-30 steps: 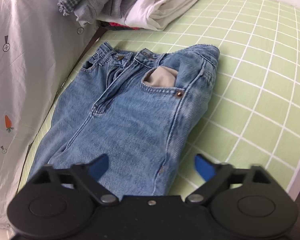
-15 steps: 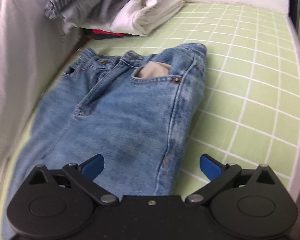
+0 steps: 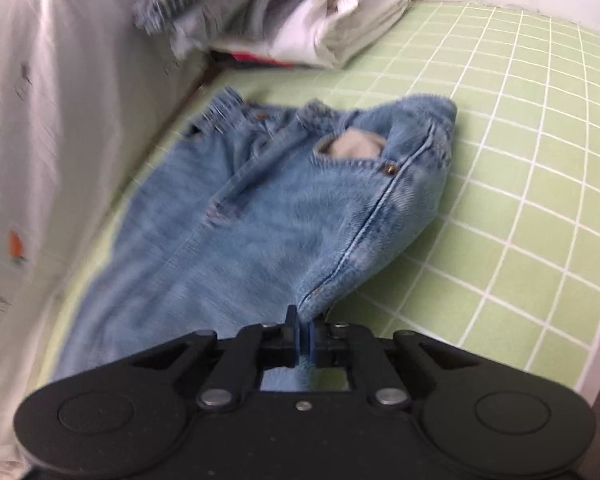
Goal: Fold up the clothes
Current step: 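Grasp the leg hems with the left gripper and lift them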
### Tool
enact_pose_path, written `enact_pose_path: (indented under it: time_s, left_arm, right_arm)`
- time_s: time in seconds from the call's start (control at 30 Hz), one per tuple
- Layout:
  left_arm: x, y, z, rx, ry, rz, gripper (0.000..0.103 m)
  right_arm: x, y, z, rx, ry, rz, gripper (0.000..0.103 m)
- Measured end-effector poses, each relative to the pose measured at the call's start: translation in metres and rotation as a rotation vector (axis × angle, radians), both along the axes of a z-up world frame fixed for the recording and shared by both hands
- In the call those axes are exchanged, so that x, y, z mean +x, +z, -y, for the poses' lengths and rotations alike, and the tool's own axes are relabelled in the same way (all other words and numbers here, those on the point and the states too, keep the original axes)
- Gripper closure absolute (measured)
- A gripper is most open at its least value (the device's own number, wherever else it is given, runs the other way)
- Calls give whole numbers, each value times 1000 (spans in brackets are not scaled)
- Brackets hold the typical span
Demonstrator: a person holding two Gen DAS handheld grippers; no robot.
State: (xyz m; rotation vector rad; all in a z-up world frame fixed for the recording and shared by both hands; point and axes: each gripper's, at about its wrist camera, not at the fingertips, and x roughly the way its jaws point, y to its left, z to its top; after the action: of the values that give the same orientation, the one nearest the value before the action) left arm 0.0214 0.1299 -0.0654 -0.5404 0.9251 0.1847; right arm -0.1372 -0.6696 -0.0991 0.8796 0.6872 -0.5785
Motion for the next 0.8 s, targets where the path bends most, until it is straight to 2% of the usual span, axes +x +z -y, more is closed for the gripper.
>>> enact_pose_path:
  time_s: [0.07,0.23,0.4,0.53,0.67,0.8]
  left_arm:
    - [-10,14,-7,-25,44,37,94]
    - [-28,51,-16,16,99,133,96]
    - [-24,84,-13,21,126,219,96]
    - [-12,112,3,31,109,306,96]
    - [8,135,24,66,72,388,96]
    - [39,134,42,73,57,388,96]
  right_arm:
    - [-14,14,1,-2,9,65,99]
    - [-30,60,-1,-44,56,206,99]
    - [-19,99,-6,-107,106,333,99]
    - [2,123,-1,-115,121,418,99]
    - [24,138,4,-117,143,472,99]
    - [50,129,7,-104,121,462,99]
